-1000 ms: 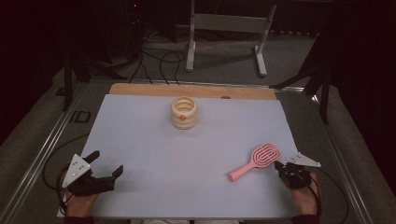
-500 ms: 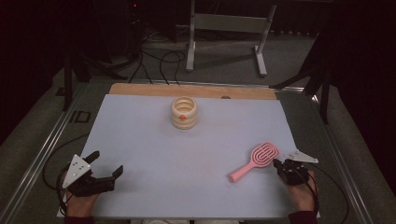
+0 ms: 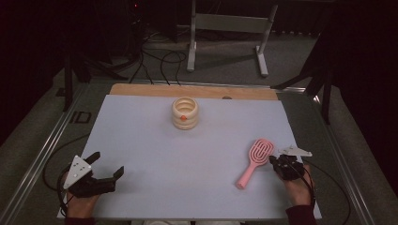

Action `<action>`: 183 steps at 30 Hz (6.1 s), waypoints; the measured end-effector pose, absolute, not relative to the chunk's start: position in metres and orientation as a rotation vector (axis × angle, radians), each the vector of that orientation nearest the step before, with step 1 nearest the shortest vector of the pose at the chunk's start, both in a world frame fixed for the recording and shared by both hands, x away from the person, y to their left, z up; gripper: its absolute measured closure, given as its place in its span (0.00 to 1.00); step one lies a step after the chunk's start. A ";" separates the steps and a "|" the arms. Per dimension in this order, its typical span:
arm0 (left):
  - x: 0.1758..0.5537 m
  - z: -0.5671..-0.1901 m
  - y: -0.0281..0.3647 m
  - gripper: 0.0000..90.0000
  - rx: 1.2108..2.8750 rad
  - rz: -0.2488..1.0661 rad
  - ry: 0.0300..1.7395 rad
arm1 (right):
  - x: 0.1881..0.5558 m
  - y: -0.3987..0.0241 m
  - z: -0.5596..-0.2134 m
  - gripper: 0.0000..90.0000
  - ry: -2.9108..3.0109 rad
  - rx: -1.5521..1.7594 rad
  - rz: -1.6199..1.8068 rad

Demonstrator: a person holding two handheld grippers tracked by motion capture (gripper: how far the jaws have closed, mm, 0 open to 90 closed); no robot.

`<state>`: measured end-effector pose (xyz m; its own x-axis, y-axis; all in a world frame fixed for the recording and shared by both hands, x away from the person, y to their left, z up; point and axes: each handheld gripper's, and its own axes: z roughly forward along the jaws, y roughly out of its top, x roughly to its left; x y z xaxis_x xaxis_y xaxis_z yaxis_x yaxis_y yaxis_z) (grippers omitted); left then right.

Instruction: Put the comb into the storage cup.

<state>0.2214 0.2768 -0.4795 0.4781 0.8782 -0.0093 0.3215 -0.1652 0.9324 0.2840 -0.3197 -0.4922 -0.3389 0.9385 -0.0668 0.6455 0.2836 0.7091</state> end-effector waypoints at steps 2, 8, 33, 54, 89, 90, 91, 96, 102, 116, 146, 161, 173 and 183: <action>0.221 -0.480 0.277 0.01 1.723 0.694 1.031 | 0.287 -0.316 -0.491 1.00 2.089 1.408 0.809; 0.221 -0.480 0.277 0.01 1.718 0.698 1.036 | 0.294 -0.309 -0.489 1.00 2.108 1.391 0.807; 0.221 -0.480 0.276 0.01 1.727 0.705 1.034 | 0.313 -0.280 -0.488 1.00 2.181 1.294 0.757; 0.221 -0.480 0.275 0.01 1.728 0.703 1.032 | 0.316 -0.259 -0.491 1.00 2.258 1.199 0.753; 0.222 -0.479 0.275 0.01 1.734 0.715 1.036 | 0.280 -0.279 -0.461 0.58 2.087 1.045 1.105; 0.222 -0.478 0.276 0.01 1.732 0.711 1.035 | 0.274 -0.281 -0.458 0.57 2.072 1.036 1.133; 0.223 -0.478 0.276 0.01 1.732 0.708 1.032 | 0.272 -0.283 -0.457 0.57 2.067 1.029 1.149; 0.223 -0.476 0.277 0.01 1.729 0.700 1.031 | 0.259 -0.292 -0.455 0.51 2.028 1.033 1.215; 0.223 -0.473 0.279 0.01 1.712 0.707 1.034 | 0.250 -0.302 -0.455 0.42 1.966 1.061 1.311; 0.223 -0.465 0.282 0.00 1.675 0.702 1.027 | 0.232 -0.309 -0.456 0.12 1.896 1.063 1.324; 0.221 -0.464 0.282 0.00 1.639 0.696 1.014 | 0.233 -0.315 -0.452 0.12 1.932 1.144 1.346; 0.221 -0.467 0.280 0.00 1.652 0.696 1.013 | 0.251 -0.313 -0.434 0.12 2.047 1.148 1.211; 0.222 -0.469 0.280 0.00 1.658 0.692 1.016 | 0.273 -0.303 -0.431 0.11 2.163 1.158 1.087; 0.223 -0.470 0.279 0.00 1.661 0.684 1.017 | 0.290 -0.293 -0.431 0.11 2.260 1.142 0.973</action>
<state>0.2226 0.2788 -0.4697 0.4802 0.8762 -0.0411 0.2925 -0.1158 0.9492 0.2898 -0.2929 -0.4311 -0.5712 0.8187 -0.0580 0.5206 0.4161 0.7455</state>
